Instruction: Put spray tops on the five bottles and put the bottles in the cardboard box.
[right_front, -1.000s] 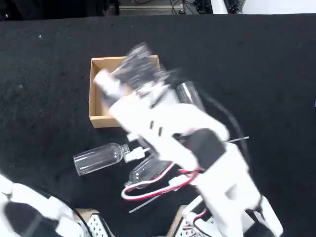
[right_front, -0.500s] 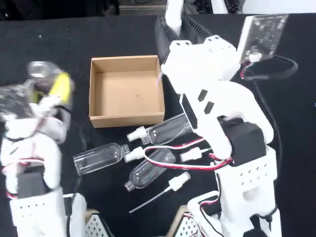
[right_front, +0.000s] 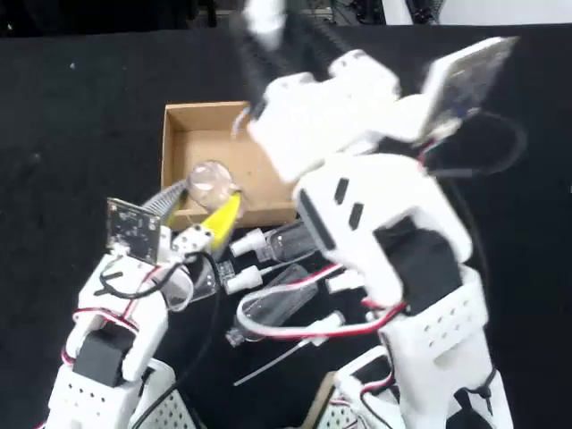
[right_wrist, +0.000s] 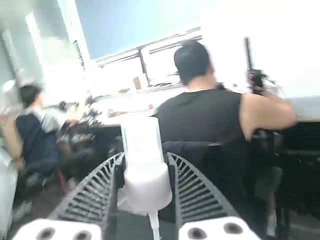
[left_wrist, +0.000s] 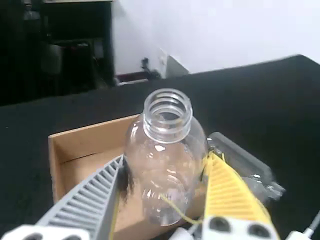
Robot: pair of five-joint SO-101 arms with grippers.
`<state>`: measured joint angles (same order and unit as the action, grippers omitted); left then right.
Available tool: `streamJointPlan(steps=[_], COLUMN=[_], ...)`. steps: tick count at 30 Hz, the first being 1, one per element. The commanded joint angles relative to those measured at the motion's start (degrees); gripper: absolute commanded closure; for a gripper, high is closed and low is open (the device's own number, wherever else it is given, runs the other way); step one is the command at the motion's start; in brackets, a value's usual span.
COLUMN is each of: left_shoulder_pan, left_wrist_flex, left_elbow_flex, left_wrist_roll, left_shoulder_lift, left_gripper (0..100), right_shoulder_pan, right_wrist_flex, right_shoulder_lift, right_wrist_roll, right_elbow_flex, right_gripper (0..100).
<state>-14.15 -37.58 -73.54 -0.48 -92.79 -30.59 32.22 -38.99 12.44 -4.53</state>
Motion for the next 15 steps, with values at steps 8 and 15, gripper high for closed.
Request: streamJointPlan(steps=[8,15], left_shoulder_pan=[-2.59,-2.77], left_wrist_flex=[-0.26,-0.09], left_elbow_flex=[-0.57,-0.13], left_wrist_roll=[0.18,0.44], left_shoulder_lift=[1.49,4.22], left_gripper=[83,83], right_shoulder_pan=[-8.18,-8.26], right_wrist_flex=[-0.62,-0.53], right_shoulder_lift=[-2.51,-5.23], right_wrist_roll=[-10.2,-10.2], right_elbow_flex=[-4.97,-7.69], right_gripper=[98.8,98.8])
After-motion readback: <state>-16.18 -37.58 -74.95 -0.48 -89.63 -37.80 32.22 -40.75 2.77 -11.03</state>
